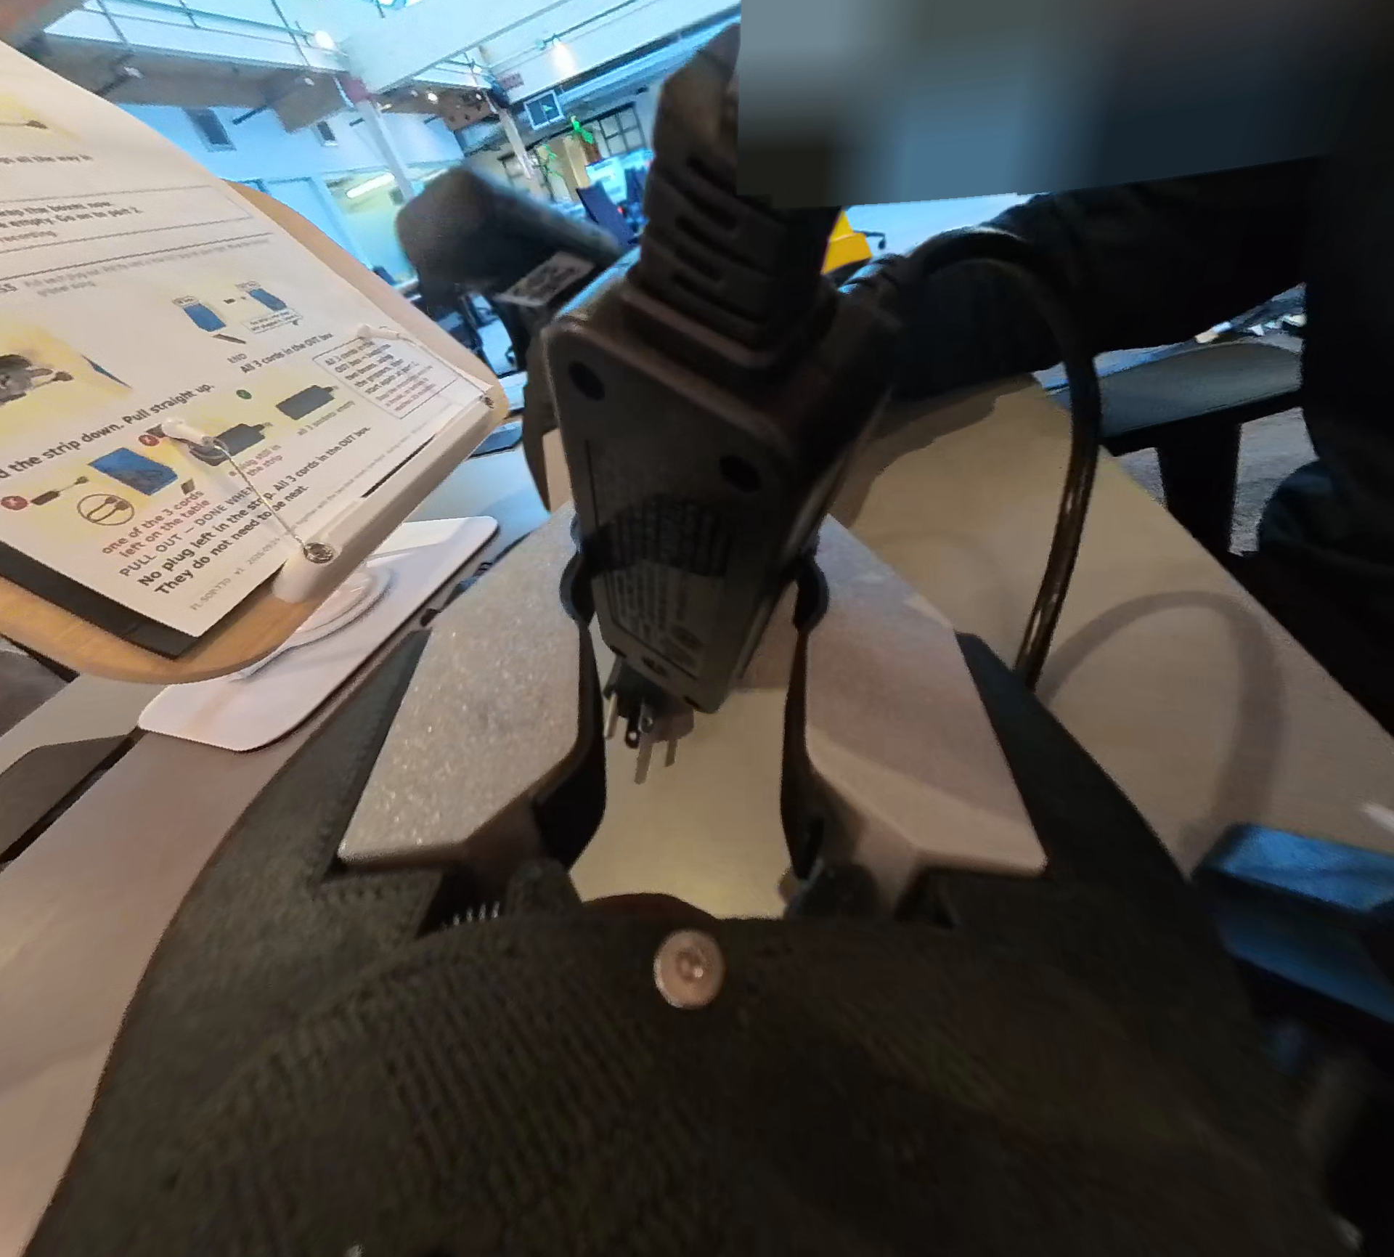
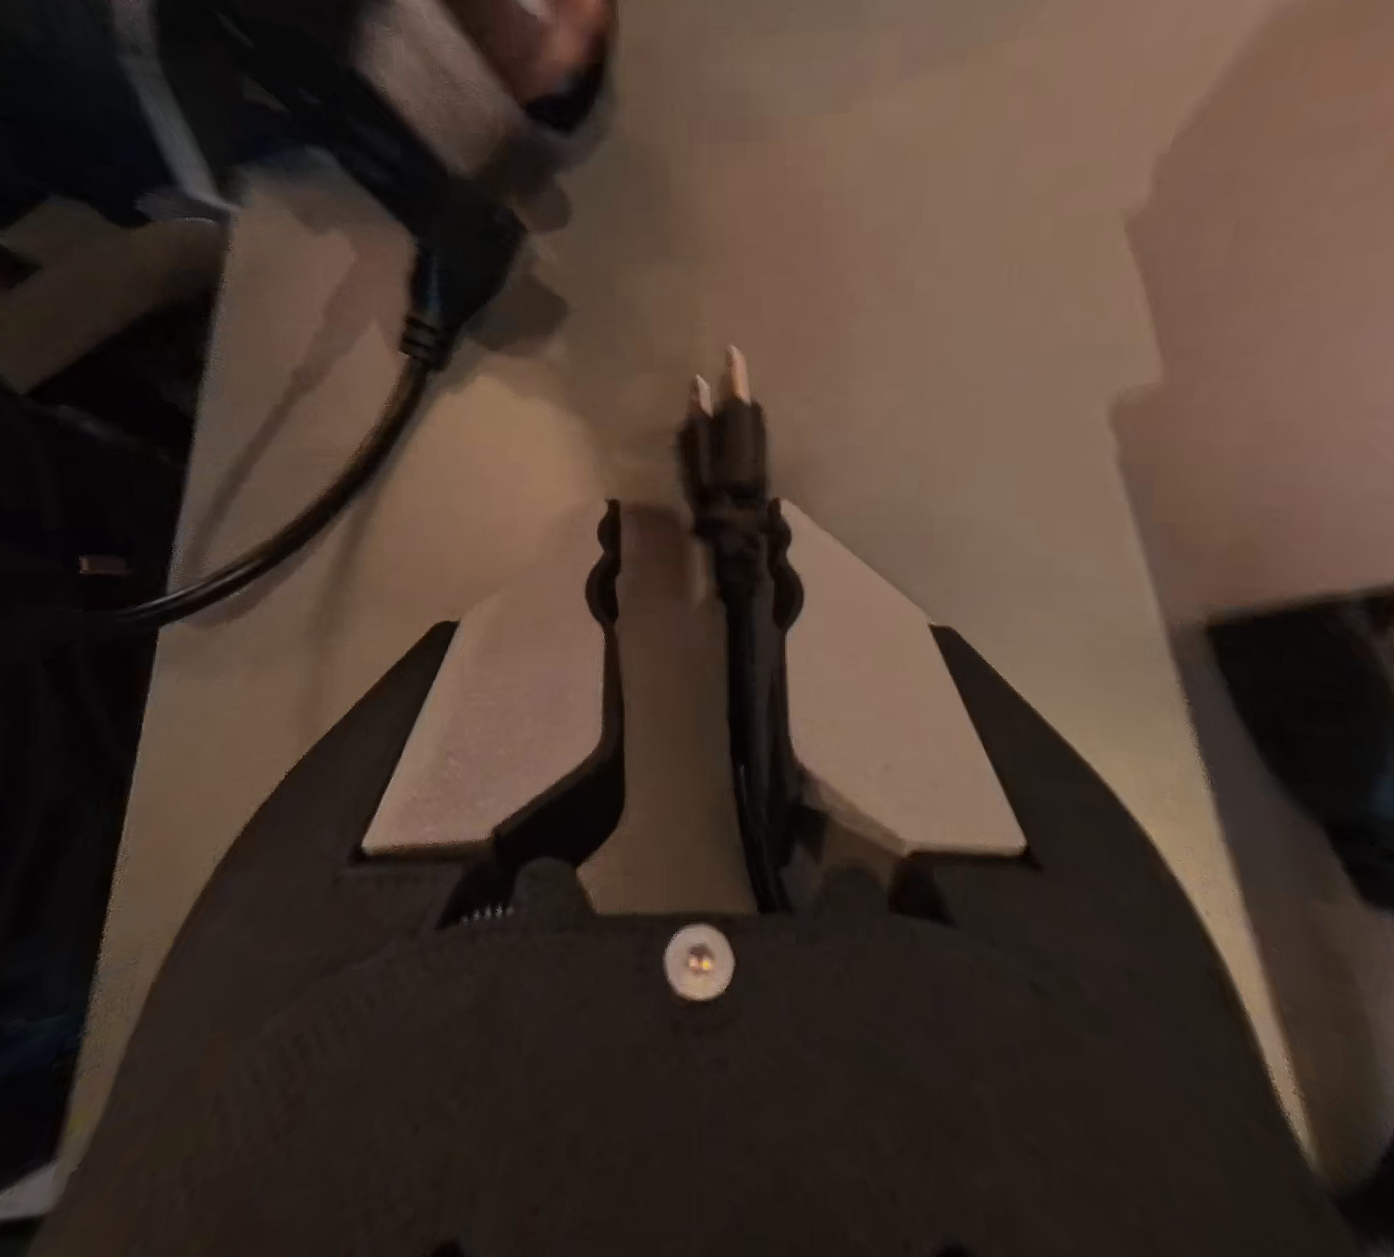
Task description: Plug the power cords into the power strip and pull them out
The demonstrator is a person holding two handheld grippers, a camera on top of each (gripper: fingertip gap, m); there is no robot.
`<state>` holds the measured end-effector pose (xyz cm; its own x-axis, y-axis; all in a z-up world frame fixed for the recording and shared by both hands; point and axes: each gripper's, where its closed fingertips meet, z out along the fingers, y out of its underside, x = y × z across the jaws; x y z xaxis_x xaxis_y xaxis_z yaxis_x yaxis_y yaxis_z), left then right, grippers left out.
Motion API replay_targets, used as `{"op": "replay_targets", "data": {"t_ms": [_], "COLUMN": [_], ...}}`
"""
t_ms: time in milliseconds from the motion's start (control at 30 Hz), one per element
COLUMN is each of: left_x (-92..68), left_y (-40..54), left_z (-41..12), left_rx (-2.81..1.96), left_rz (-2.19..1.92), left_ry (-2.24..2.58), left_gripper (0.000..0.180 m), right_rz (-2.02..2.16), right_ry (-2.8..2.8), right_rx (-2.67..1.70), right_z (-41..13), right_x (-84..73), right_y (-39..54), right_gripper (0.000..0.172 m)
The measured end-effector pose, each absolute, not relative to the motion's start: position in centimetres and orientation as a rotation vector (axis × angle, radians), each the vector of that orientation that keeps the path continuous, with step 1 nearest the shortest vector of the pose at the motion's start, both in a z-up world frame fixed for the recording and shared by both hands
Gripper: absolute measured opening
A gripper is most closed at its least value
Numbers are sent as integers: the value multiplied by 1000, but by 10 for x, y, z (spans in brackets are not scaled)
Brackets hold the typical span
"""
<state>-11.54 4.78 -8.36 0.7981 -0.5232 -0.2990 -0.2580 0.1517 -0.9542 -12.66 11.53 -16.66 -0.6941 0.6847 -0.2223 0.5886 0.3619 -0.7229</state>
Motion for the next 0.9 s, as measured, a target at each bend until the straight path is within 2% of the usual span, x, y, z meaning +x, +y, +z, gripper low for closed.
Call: {"op": "replay_targets", "data": {"t_ms": [133, 167, 267, 367, 600, 700, 800, 900], "left_x": [-123, -124, -121, -116, -107, -116, -121, -121], "left_y": [57, 59, 61, 63, 65, 68, 69, 69], "left_z": [-80, -79, -71, -55, -44, -40, -40, -45], "left_rx": [-1438, -1434, -1395, -1322, -1267, -1255, -1262, -1312], "left_rz": [-175, -173, -210, -265, -305, -319, -318, -341], "left_ry": [600, 583, 542, 485, 443, 366, 339, 347], "left_gripper": [50, 50, 50, 50, 50, 50, 50, 50], "right_rz": [1346, 1299, 1111, 1186, 1257, 1189, 999, 983], "right_ry": [-2384, -2365, -2340, -2320, -2026, -1968, -1927, -2045], "right_rx": [-788, -755, -717, -668, -642, -589, -584, -619], "right_z": [-131, -132, -147, -143, -96, -94, -96, -101], "right_x": [-122, -124, -136, -139, -162, -164, -170, -164], "right_y": [81, 76, 69, 47, 37, 32, 36, 41], "right_gripper": [39, 46, 84, 88, 72, 46, 45, 43]}}
